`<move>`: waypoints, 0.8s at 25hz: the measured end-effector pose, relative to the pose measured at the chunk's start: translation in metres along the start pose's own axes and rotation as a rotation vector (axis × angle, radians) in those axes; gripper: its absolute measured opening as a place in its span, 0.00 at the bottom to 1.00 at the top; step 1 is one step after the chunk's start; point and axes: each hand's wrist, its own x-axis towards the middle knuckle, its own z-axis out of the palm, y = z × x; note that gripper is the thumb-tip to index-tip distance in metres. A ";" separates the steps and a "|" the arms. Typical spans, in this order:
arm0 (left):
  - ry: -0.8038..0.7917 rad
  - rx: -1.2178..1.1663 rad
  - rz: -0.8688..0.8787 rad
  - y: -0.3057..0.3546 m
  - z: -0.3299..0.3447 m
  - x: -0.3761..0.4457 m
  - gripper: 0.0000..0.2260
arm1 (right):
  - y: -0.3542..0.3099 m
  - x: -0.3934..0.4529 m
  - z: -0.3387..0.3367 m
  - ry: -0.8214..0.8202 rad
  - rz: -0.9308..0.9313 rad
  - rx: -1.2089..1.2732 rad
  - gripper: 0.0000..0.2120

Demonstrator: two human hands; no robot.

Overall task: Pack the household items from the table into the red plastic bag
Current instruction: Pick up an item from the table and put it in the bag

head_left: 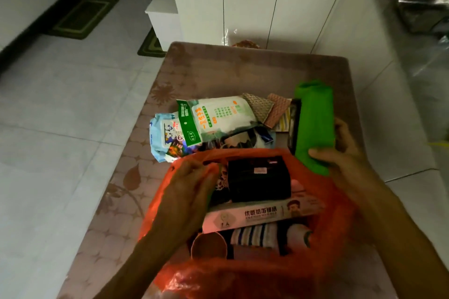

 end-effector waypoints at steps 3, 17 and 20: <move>0.326 -0.391 -0.291 0.013 -0.048 -0.001 0.15 | -0.006 -0.035 0.022 -0.401 -0.015 -0.341 0.37; 0.003 -0.704 -0.336 -0.008 -0.075 -0.037 0.17 | 0.004 -0.028 0.103 -0.414 -0.310 -1.221 0.08; -0.010 -0.686 -0.310 -0.008 -0.071 -0.037 0.03 | 0.041 0.048 0.120 -0.274 -0.356 -1.264 0.11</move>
